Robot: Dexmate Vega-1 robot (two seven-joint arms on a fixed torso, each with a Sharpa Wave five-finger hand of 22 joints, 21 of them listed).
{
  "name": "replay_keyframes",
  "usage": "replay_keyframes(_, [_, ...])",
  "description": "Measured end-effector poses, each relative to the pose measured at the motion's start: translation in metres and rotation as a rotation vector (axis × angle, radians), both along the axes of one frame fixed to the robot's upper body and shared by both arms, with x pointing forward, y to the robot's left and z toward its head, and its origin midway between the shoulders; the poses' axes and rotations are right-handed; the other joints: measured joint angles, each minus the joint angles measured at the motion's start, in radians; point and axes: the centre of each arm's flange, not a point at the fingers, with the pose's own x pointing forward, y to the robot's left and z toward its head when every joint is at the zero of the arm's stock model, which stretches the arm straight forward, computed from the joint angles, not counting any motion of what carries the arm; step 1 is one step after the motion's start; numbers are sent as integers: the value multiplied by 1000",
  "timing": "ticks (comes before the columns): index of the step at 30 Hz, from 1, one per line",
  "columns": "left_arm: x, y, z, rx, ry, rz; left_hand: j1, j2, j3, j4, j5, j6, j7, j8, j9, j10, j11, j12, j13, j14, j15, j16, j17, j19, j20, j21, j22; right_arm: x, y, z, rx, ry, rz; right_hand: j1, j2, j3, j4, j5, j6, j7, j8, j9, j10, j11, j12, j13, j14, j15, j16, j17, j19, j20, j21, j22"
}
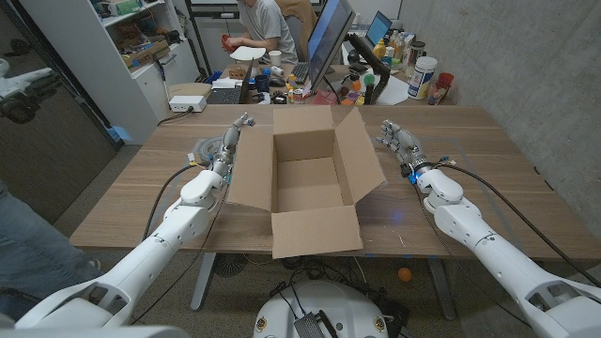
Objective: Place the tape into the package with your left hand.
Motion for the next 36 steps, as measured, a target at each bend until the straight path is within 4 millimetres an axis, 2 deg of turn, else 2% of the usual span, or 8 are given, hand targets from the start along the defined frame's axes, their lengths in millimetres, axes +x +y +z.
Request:
replay_keyframes(11, [-3, 3, -1, 4, 5, 0, 0, 0, 0, 0, 0, 0, 0, 0, 0, 0, 0, 0, 0, 0, 0, 0, 0, -5, 5, 0, 0, 0, 6, -2, -1, 7, 10, 4, 4, 0, 0, 0, 4, -4, 0, -3, 0, 0, 0, -3, 0, 0, 0, -3, 0, 0, 0, 0])
replay_keyframes(36, [-7, 1, -4, 32, 15, -25, 4, 4, 0, 0, 0, 0, -1, 4, 0, 3, 3, 4, 0, 0, 0, 0, 0, -16, 16, 0, 0, -4, 4, -4, 9, 7, -4, 4, 4, 0, 0, 0, 5, -5, 0, -7, 0, 0, 0, -3, 0, 0, 0, -7, 7, 0, 0, 0])
